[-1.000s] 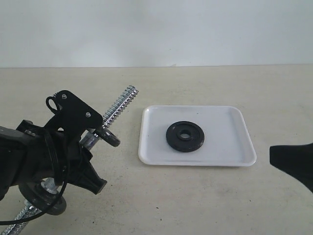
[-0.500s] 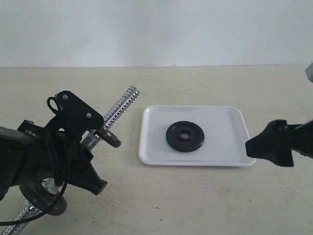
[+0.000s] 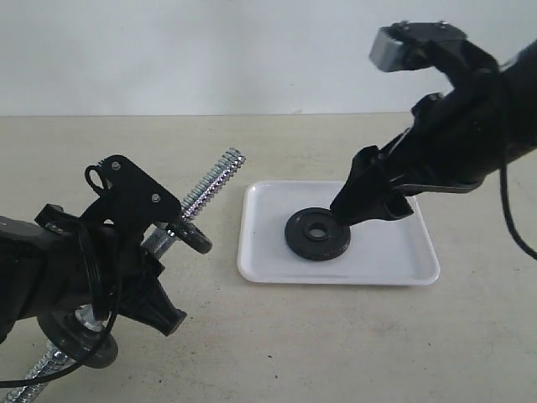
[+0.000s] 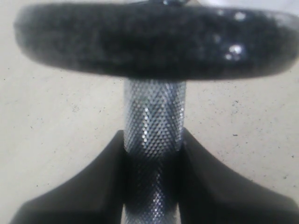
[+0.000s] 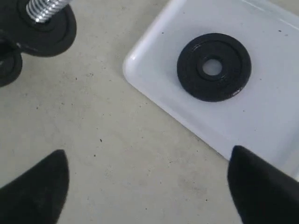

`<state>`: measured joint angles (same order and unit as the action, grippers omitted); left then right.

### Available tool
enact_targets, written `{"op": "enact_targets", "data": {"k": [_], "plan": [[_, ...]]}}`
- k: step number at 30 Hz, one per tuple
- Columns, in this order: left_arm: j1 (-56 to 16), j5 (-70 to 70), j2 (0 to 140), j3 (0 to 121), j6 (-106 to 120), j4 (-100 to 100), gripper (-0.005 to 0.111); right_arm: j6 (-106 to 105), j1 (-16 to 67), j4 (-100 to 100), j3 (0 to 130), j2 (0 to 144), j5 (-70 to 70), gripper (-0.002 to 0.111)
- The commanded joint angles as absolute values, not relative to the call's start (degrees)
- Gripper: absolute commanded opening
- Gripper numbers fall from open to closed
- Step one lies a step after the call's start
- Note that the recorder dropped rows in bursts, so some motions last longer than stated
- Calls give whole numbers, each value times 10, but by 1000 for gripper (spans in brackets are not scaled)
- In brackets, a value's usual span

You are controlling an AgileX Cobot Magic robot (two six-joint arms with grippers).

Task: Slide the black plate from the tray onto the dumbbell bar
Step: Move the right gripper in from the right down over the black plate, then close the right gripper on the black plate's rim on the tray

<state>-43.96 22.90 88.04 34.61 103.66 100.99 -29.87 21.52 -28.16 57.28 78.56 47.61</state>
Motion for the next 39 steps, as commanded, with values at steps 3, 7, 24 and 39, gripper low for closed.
{"op": "enact_targets", "data": {"k": [3,7,24,39], "plan": [[-439,250,855,366,1037,966,4,-279,265,-182,624,850,492,53],[-439,250,855,366,1037,966,4,-274,266,-173,629,886,485,53],[-439,239,854,366,1037,968,4,-210,270,-142,687,975,465,96],[-439,237,854,366,1037,968,4,-201,285,-50,724,1086,423,99]]}}
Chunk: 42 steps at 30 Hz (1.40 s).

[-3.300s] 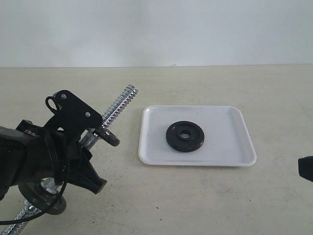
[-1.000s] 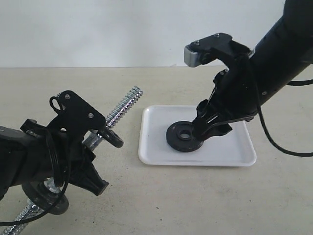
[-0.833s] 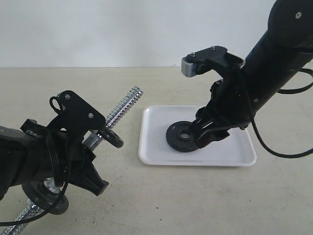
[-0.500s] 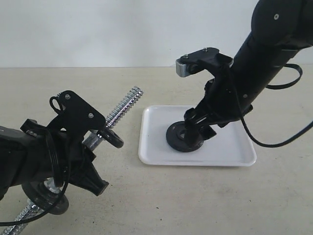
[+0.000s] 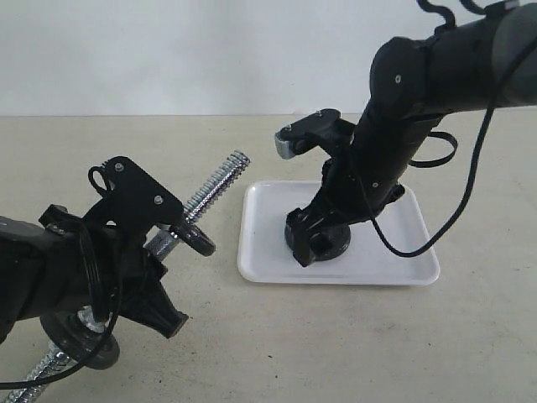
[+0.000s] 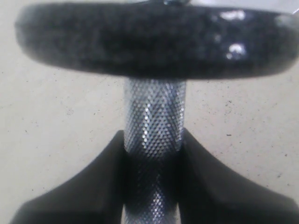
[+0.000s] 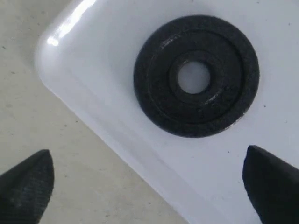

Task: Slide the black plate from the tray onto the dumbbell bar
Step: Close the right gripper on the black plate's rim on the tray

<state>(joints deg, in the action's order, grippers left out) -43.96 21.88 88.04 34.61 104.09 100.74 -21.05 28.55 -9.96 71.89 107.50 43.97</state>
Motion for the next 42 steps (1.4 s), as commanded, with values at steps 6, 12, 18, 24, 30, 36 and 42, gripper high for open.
{"op": "enact_targets", "data": {"k": [6,12,18,24,30,36,42], "plan": [[-439,237,854,366,1037,966,4,-163,285,-50,725,1093,385,99],[-439,237,854,366,1037,966,4,-150,285,-48,727,1113,374,99],[-439,237,854,366,1037,966,4,-150,285,-54,727,1115,350,99],[-439,236,854,366,1037,966,4,-150,285,-54,727,1128,332,99],[-439,235,854,366,1037,966,4,-149,285,-56,757,1165,363,99],[-439,235,854,366,1037,966,4,-149,285,-48,793,1207,379,99],[-439,210,854,366,1037,966,4,-149,285,-46,796,1229,364,99]]}}
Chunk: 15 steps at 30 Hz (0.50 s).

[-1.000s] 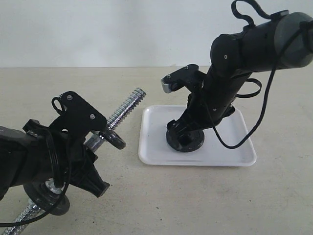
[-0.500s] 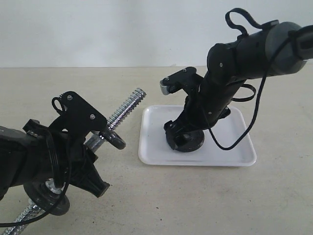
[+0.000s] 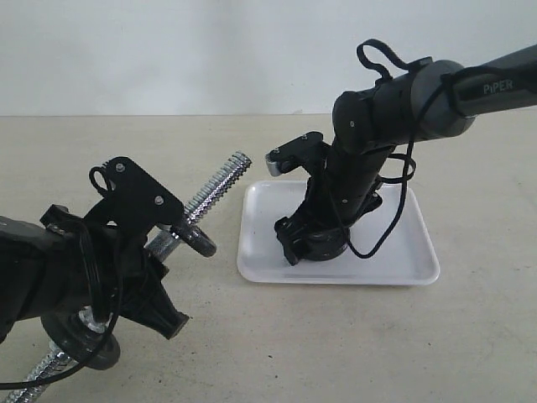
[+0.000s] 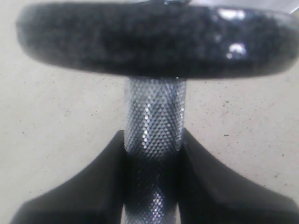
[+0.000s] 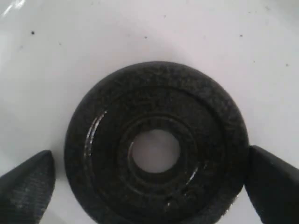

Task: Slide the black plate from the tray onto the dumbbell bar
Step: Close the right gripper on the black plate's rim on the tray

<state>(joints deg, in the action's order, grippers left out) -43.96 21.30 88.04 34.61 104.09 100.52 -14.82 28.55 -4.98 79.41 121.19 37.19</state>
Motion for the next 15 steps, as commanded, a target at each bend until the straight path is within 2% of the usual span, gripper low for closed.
{"op": "enact_targets", "data": {"k": [1,5,15], "plan": [[-439,210,854,366,1037,963,4,-149,285,-45,796,1235,352,99],[-439,214,854,366,1037,963,4,-149,285,-44,803,1252,338,99],[-439,213,854,366,1037,963,4,-149,285,3,819,1265,413,99]]}}
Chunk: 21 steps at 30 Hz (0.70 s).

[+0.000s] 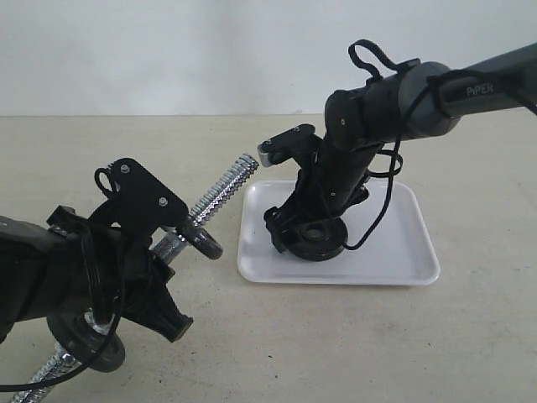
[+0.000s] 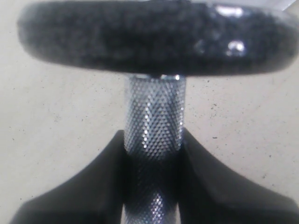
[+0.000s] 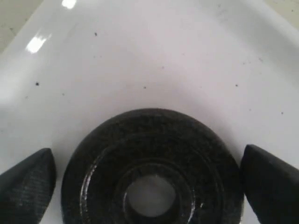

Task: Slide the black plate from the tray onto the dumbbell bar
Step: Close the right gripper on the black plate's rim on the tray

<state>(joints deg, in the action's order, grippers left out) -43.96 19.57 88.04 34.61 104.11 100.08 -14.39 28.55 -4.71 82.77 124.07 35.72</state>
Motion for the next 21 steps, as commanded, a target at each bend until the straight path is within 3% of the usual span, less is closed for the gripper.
{"op": "enact_targets", "data": {"k": [1,21], "plan": [[-439,213,854,366,1037,963,4,-149,285,5,819,1265,420,99],[-439,211,854,366,1037,963,4,-125,285,5,819,1265,446,98]]}}
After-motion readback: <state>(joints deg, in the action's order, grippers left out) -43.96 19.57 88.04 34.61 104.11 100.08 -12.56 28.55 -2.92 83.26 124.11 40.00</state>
